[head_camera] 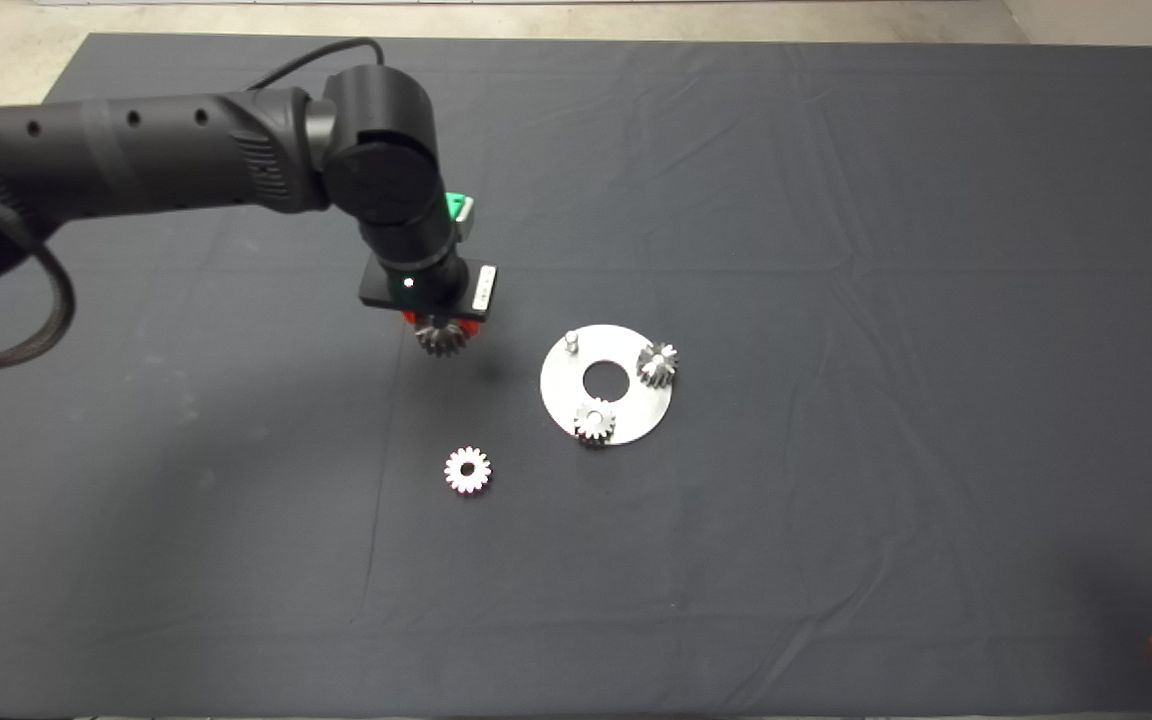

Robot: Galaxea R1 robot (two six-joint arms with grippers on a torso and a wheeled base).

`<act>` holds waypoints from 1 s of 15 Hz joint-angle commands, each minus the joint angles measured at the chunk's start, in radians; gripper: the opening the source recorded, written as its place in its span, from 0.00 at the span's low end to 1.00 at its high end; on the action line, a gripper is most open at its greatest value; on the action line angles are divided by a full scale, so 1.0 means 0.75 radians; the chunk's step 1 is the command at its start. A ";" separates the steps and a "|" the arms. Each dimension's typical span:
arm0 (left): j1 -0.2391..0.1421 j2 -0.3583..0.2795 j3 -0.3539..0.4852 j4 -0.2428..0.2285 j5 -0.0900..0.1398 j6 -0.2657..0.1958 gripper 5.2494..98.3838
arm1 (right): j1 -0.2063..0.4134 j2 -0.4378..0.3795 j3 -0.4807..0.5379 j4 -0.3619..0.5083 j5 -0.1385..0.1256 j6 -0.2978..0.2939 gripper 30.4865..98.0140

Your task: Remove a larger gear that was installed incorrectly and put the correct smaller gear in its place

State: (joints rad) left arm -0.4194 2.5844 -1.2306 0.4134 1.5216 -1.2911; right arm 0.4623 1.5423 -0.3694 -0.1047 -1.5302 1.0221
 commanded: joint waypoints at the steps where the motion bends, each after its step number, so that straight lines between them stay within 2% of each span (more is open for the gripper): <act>1: 0.035 0.002 0.019 0.059 0.033 -0.042 0.34 | 0.007 -0.010 0.010 -0.028 -0.132 0.008 0.98; 3: 0.041 0.005 0.017 0.083 0.035 -0.033 0.34 | 0.007 -0.012 0.010 -0.028 -0.130 0.008 0.98; 9: 0.037 0.020 0.025 0.079 0.046 -0.027 0.35 | 0.007 -0.014 0.010 -0.030 -0.130 0.008 0.98; 15: 0.033 0.022 0.034 0.075 0.047 -0.026 0.40 | 0.007 -0.009 0.010 -0.030 -0.130 0.008 0.98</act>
State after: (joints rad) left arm -0.3632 2.6013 -1.2223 0.4704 1.5179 -1.3117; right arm 0.4623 1.5379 -0.3689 -0.1047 -1.5298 1.0221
